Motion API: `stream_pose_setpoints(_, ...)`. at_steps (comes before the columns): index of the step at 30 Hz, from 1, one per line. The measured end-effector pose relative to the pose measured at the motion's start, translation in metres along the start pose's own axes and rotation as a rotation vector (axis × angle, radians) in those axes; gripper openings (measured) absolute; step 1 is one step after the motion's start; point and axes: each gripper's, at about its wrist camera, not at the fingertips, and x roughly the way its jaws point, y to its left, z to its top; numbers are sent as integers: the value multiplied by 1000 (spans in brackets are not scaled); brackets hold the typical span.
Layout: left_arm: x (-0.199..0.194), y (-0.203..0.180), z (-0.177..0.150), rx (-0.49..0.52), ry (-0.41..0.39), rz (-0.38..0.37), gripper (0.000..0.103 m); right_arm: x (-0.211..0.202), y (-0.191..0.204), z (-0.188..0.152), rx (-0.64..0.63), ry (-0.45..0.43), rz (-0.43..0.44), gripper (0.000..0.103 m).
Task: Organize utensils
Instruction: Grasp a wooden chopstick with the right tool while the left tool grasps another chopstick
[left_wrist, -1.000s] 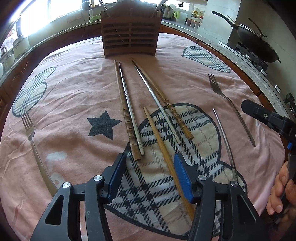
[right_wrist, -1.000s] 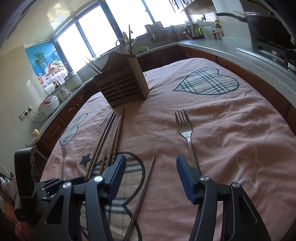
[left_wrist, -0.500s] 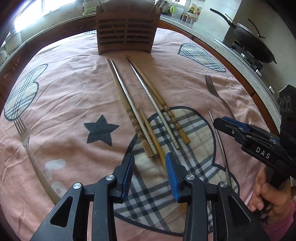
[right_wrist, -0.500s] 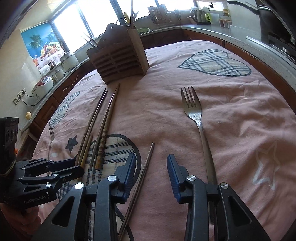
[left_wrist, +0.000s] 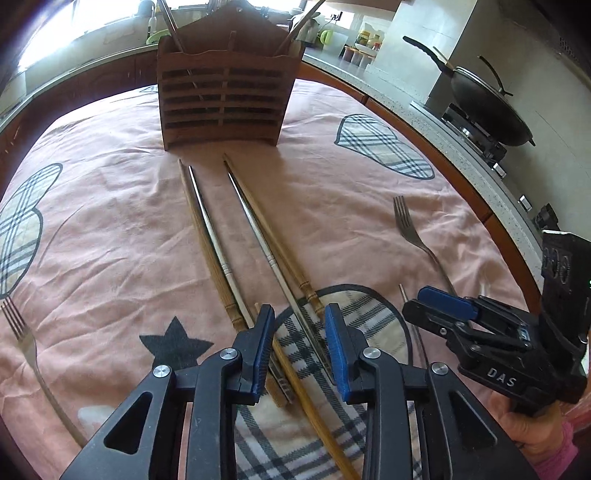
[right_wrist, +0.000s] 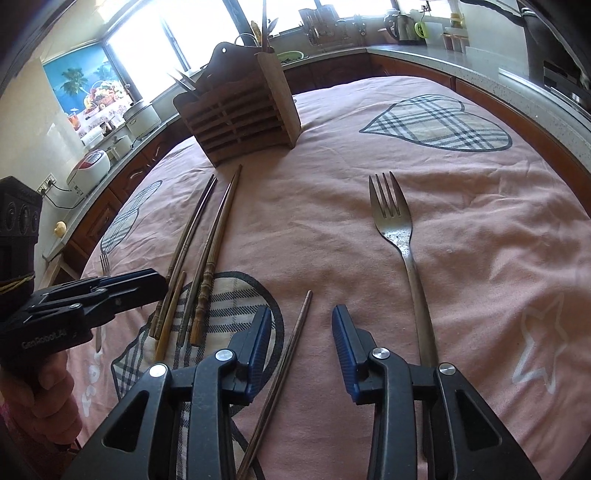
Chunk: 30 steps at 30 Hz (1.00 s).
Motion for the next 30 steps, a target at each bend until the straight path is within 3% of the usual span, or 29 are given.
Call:
stream_pose_setpoints(4,19,7,1,8,69,12,25,1,-1,1,8,2,8,34)
stream_pose_setpoints(12,20,6,5,44,96,31,22,3,-2,4,10,7,11,34)
stream_pose_setpoints(18,30,-8,16,100,117,93,19,8,8,9,-39,29,-28,33)
stream_pose_setpoints(21,34,-15,18,135,114,135,10,11,13,11,-77,38,-61,27)
stream_pose_setpoints(24,33,-17,14,141,102,140,7,14,17,10,-126,39,-115,8)
stream_pose_setpoints(30,0,-9,7,88,39,73,4,3,6,11,-49,40,-17,4)
